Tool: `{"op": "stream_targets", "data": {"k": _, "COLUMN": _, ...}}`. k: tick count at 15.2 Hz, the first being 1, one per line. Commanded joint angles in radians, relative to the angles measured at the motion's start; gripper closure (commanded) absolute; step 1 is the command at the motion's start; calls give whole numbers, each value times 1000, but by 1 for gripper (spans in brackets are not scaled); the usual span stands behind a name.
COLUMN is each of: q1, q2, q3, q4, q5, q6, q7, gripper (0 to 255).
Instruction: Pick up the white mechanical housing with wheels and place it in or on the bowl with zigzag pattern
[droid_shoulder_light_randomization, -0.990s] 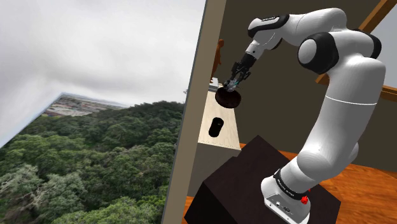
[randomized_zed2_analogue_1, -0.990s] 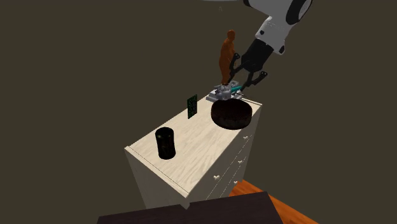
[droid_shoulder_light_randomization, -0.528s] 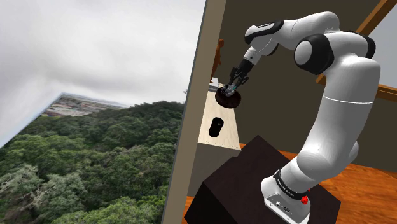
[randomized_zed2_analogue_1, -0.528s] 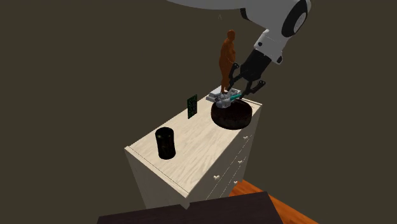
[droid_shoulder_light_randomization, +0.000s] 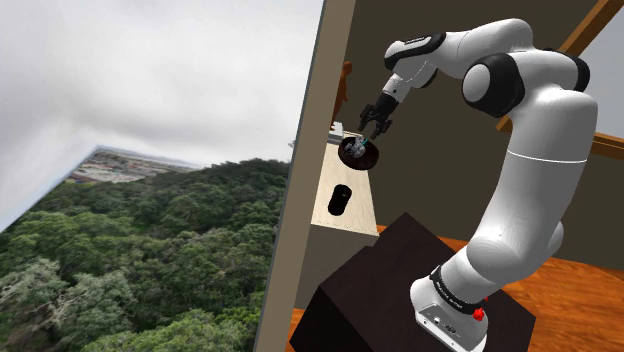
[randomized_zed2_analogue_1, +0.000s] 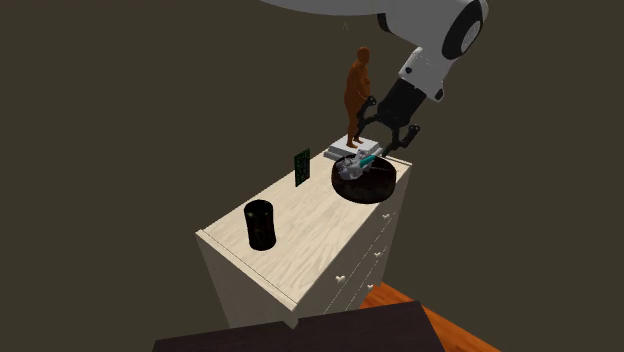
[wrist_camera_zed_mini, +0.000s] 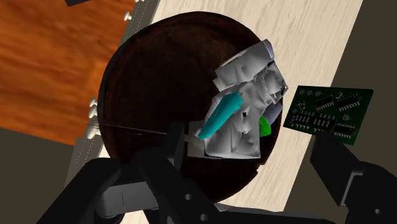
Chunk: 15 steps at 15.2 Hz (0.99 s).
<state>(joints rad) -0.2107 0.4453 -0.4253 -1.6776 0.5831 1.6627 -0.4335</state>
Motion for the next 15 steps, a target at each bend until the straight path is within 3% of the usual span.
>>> {"op": "stream_targets", "data": {"k": 1, "q1": 0, "q2": 0, "q3": 0, "q4": 0, "q5": 0, "q6": 0, "q7": 0, "gripper": 0}}
{"op": "stream_targets", "data": {"k": 4, "q1": 0, "q2": 0, "q3": 0, "q4": 0, "q5": 0, "q6": 0, "q7": 0, "gripper": 0}}
{"op": "stream_targets", "data": {"k": 8, "q1": -44, "q2": 17, "q3": -13, "q4": 135, "q5": -13, "q6": -122, "q7": 17, "gripper": 0}}
{"op": "stream_targets", "data": {"k": 15, "q1": -44, "q2": 17, "q3": -13, "q4": 135, "q5": -13, "q6": -122, "q7": 17, "gripper": 0}}
